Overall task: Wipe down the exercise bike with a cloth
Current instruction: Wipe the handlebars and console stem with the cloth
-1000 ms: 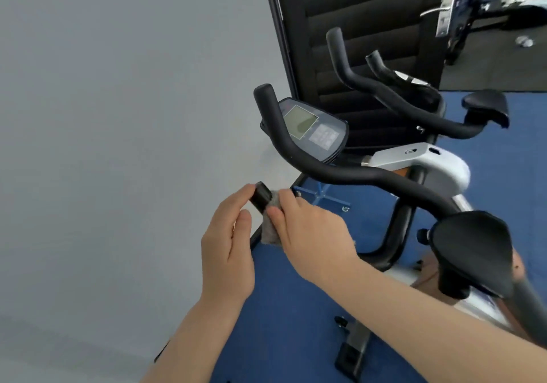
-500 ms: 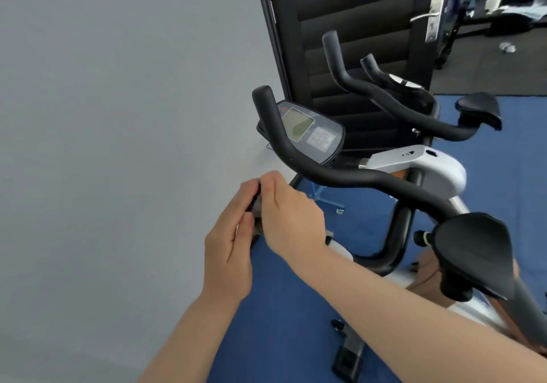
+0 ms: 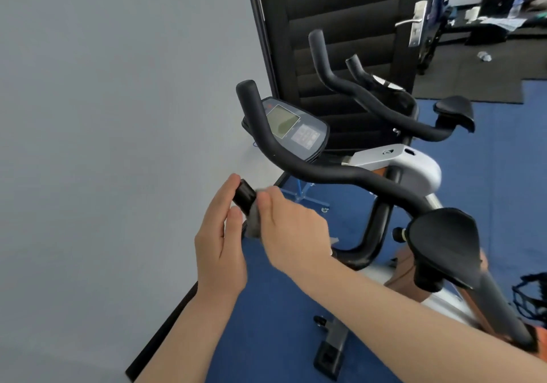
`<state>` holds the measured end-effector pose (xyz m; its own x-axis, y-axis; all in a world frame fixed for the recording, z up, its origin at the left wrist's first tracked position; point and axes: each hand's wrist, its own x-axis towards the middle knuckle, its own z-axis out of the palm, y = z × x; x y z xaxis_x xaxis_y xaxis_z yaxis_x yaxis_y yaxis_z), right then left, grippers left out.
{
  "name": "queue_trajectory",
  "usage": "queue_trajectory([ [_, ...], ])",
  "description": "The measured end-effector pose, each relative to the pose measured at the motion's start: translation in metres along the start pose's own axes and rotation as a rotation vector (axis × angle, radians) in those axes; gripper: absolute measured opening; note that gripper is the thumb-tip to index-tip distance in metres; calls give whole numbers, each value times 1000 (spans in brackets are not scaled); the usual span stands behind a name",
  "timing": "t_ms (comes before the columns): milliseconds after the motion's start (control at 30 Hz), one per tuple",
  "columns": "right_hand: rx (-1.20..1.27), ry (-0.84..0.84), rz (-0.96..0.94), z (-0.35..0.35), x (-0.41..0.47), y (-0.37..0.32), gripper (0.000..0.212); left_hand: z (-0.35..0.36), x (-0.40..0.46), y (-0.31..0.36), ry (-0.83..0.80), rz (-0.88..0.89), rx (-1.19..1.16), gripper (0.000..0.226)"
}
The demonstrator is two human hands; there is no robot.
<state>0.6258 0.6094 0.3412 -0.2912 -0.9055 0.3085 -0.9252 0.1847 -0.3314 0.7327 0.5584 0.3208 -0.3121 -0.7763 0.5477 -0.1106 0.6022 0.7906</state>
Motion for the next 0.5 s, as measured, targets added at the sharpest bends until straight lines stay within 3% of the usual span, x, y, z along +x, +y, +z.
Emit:
queue_trajectory([
  [100, 109, 69, 6, 3, 14, -20, 39, 8, -1, 0, 45, 33, 1, 39],
  [333, -205, 95, -10, 2, -35, 25, 45, 20, -2, -6, 149, 34, 33, 43],
  [500, -161, -3, -45, -2, -67, 57, 53, 29, -11, -4, 131, 65, 240, 49],
])
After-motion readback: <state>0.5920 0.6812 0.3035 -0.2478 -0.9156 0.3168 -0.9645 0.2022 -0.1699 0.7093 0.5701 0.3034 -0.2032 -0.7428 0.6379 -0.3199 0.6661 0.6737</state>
